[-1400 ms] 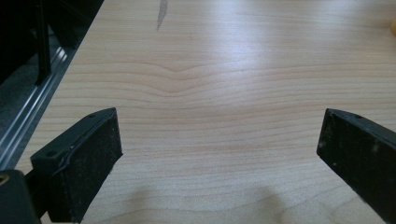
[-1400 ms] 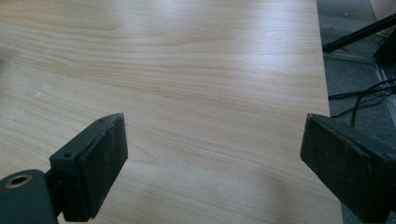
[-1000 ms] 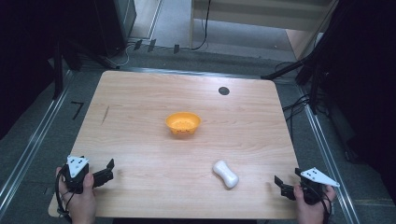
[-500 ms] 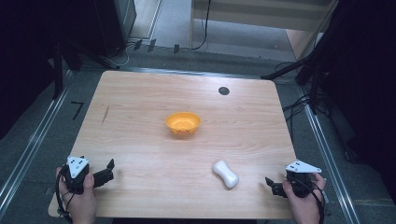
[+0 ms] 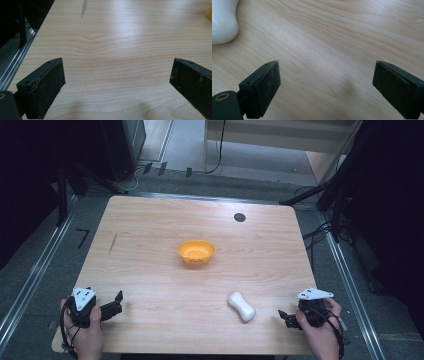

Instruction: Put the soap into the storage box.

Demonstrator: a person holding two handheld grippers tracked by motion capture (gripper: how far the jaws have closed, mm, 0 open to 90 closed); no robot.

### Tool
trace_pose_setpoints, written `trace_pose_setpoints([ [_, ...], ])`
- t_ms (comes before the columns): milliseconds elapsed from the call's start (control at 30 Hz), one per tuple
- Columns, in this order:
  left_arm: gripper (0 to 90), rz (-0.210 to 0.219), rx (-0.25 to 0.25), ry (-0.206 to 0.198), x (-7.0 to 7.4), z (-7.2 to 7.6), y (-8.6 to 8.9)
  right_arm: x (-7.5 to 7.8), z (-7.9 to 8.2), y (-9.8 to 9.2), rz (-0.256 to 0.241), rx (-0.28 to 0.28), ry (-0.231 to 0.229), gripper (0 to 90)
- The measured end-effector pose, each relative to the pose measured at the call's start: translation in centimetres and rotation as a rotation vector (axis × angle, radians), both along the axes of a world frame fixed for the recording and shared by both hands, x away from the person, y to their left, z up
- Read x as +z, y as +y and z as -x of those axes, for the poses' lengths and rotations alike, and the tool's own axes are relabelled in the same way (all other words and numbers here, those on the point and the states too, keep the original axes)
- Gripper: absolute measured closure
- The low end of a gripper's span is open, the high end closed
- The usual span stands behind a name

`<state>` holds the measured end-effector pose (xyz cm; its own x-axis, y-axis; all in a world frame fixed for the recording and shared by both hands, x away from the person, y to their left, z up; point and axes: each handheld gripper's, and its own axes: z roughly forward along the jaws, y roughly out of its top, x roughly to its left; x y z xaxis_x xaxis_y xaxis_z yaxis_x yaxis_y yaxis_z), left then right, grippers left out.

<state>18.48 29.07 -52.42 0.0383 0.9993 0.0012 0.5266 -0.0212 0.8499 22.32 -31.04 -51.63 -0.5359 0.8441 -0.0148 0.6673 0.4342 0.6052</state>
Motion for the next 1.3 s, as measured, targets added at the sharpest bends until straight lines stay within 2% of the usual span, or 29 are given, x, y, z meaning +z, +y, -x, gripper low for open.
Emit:
trace_pose_setpoints([
  [467, 0.3, -0.001, -0.001, 0.001, 0.0, 0.0, 0.0, 0.5, -0.5, 1.9, 0.026, 0.053, 0.035, 8.6],
  [900, 0.3, 0.002, -0.004, 0.003, 0.0, -0.1, 0.0, 0.8, -0.6, 3.0, 0.037, 0.075, 0.067, 8.7],
  [1300, 0.3, 0.006, -0.005, 0.005, 0.0, -0.1, 0.0, 1.2, -0.8, 5.0, 0.047, 0.09, 0.095, 7.1],
])
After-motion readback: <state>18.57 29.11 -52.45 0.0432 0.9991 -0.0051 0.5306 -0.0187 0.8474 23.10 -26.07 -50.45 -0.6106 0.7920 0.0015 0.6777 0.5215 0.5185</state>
